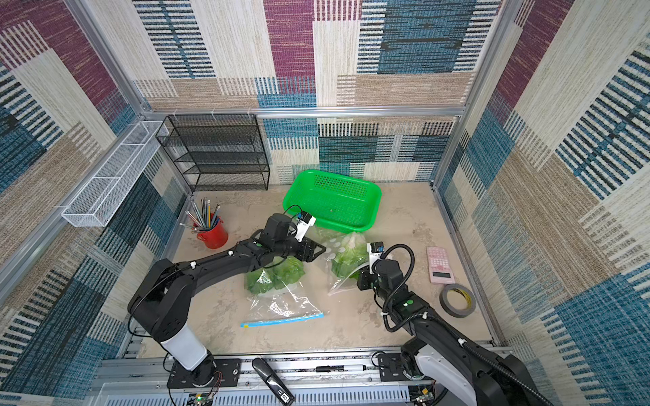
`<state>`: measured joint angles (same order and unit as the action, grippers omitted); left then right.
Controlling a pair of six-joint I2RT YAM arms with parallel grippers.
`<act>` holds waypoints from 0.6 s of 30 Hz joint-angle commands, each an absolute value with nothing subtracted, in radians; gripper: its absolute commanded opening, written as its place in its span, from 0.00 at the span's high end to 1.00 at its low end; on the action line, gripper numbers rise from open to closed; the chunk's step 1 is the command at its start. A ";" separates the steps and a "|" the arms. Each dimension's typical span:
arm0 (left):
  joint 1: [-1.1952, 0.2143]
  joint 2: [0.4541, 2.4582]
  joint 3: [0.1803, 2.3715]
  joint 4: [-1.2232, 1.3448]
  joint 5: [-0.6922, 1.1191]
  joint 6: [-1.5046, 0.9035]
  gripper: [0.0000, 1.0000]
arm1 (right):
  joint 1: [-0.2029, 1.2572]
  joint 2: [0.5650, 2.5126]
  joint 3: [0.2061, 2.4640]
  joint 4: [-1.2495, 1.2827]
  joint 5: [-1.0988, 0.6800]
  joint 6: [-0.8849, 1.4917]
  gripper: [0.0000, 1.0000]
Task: Open the zip-top bag and take out the chinese cabbages
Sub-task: Pick up the Chinese cabbage from the zipper food storage bag.
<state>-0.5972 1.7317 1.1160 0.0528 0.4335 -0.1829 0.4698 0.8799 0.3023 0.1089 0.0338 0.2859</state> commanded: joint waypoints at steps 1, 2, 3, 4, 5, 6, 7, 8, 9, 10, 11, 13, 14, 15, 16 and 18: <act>-0.529 1.789 1.180 0.009 0.699 -0.096 0.28 | 0.469 0.847 0.287 0.199 0.002 0.264 1.00; -0.511 1.811 1.199 0.008 0.749 -0.097 0.27 | 0.469 0.835 0.282 0.203 0.001 0.260 1.00; -0.499 1.831 1.217 0.006 0.784 -0.093 0.27 | 0.469 0.821 0.278 0.206 0.003 0.256 1.00; -0.492 1.847 1.230 -0.001 0.805 -0.084 0.27 | 0.469 0.809 0.275 0.208 0.006 0.252 1.00; -0.487 1.862 1.245 -0.021 0.817 -0.068 0.27 | 0.469 0.796 0.273 0.209 0.006 0.248 1.00; -0.484 1.876 1.260 -0.046 0.830 -0.048 0.27 | 0.468 0.785 0.272 0.210 0.006 0.243 1.00; -0.484 1.888 1.270 -0.055 0.848 -0.037 0.27 | 0.468 0.776 0.270 0.214 0.002 0.237 1.00; -0.482 1.902 1.283 -0.065 0.872 -0.031 0.27 | 0.467 0.768 0.268 0.219 -0.003 0.227 1.00; -0.482 1.912 1.296 -0.071 0.892 -0.025 0.27 | 0.467 0.763 0.267 0.222 -0.011 0.219 1.00; -0.481 1.922 1.302 -0.065 0.907 -0.026 0.27 | 0.468 0.757 0.267 0.226 -0.022 0.211 1.00; -0.481 1.929 1.306 -0.058 0.916 -0.026 0.27 | 0.468 0.754 0.266 0.228 -0.028 0.205 1.00; -0.471 1.940 1.317 -0.049 0.916 -0.030 0.26 | 0.466 0.745 0.265 0.232 -0.033 0.196 1.00; -0.464 1.947 1.323 -0.034 0.932 -0.042 0.26 | 0.466 0.743 0.266 0.232 -0.032 0.192 1.00; -0.455 1.956 1.327 -0.016 0.959 -0.061 0.25 | 0.466 0.740 0.265 0.234 -0.033 0.188 1.00; -0.448 1.963 1.331 0.005 0.984 -0.083 0.25 | 0.466 0.738 0.265 0.235 -0.036 0.182 1.00; -0.439 1.981 1.329 0.072 1.035 -0.139 0.25 | 0.466 0.737 0.267 0.241 -0.044 0.168 1.00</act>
<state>-0.4480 1.9652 1.3193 -0.0101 0.9337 -0.0826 0.4652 0.7429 0.2661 0.1509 -0.0261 0.2031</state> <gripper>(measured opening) 0.750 0.068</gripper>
